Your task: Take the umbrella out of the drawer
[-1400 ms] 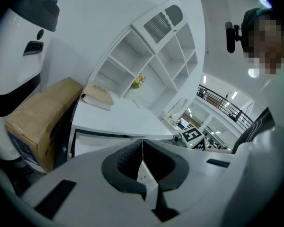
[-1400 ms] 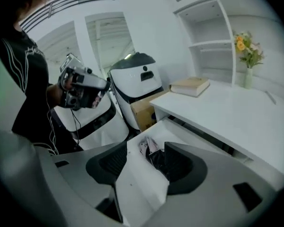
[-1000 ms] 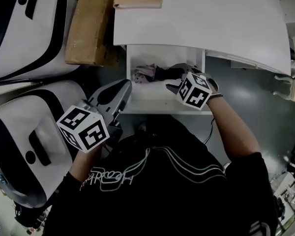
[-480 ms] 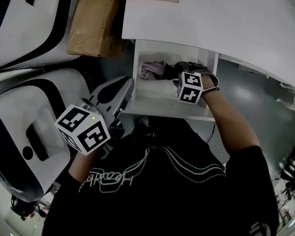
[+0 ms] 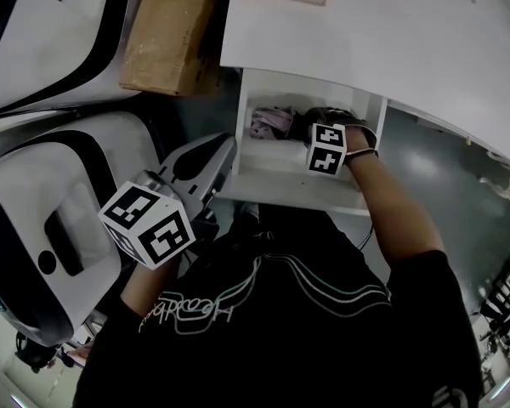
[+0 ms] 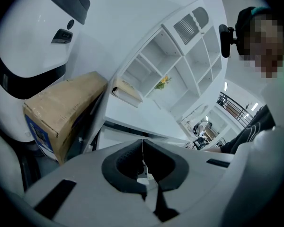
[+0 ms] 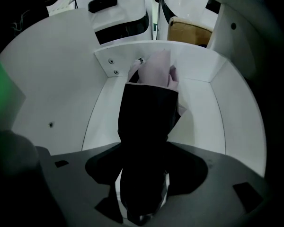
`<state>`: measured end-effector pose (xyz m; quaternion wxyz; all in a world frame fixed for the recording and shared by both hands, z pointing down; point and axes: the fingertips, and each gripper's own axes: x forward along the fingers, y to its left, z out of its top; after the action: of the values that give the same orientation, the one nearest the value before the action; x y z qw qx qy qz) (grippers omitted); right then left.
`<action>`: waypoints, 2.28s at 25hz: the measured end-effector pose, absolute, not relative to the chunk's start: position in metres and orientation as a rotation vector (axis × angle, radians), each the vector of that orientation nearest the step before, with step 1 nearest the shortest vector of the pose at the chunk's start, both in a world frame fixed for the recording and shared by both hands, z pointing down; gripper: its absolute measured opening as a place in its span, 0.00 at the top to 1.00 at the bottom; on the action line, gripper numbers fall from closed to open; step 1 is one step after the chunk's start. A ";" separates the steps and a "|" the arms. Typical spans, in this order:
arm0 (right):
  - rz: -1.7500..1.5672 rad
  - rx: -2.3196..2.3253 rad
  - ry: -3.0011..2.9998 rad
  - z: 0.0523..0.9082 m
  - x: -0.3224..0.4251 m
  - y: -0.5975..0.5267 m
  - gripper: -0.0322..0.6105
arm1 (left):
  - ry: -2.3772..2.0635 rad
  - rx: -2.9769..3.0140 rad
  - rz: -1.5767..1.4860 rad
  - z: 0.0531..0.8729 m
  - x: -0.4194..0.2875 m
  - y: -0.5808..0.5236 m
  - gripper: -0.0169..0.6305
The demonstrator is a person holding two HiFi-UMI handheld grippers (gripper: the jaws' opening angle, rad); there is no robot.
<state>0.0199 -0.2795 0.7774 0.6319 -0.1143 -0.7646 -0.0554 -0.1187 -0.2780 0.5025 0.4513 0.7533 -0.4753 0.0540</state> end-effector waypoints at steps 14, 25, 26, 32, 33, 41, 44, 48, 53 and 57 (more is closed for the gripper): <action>-0.128 -0.225 -1.733 0.778 0.019 -0.278 0.61 | -1.175 1.860 0.135 0.506 -0.121 -0.267 0.94; -0.185 -0.148 -1.718 0.752 0.026 -0.273 0.62 | -1.136 1.902 0.132 0.498 -0.110 -0.246 0.94; -0.186 -0.131 -1.724 0.747 0.027 -0.272 0.62 | -1.140 1.908 0.126 0.494 -0.109 -0.244 0.94; -0.211 -0.012 -1.765 0.698 0.032 -0.265 0.62 | -1.141 1.952 0.085 0.473 -0.106 -0.225 0.94; -0.220 0.012 -1.772 0.687 0.032 -0.263 0.62 | -1.136 1.962 0.080 0.469 -0.105 -0.220 0.94; -0.205 0.314 -1.928 0.576 0.033 -0.240 0.62 | -1.114 2.056 0.061 0.431 -0.096 -0.176 0.94; -0.191 0.427 -2.010 0.533 0.028 -0.219 0.62 | -1.111 2.095 0.051 0.415 -0.094 -0.158 0.94; -0.077 0.564 -2.139 0.483 0.025 -0.187 0.62 | -1.113 2.164 0.061 0.393 -0.094 -0.136 0.94; 0.168 0.727 -2.330 0.435 0.031 -0.137 0.62 | -1.093 2.211 0.100 0.373 -0.084 -0.099 0.94; 0.291 0.823 -2.442 0.408 0.040 -0.105 0.62 | -1.049 2.263 0.111 0.358 -0.071 -0.078 0.94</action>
<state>0.0401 -0.1053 0.4079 0.2707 0.3054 -0.9066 0.1080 -0.0715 -0.0777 0.3580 0.3168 0.8598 -0.3983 0.0420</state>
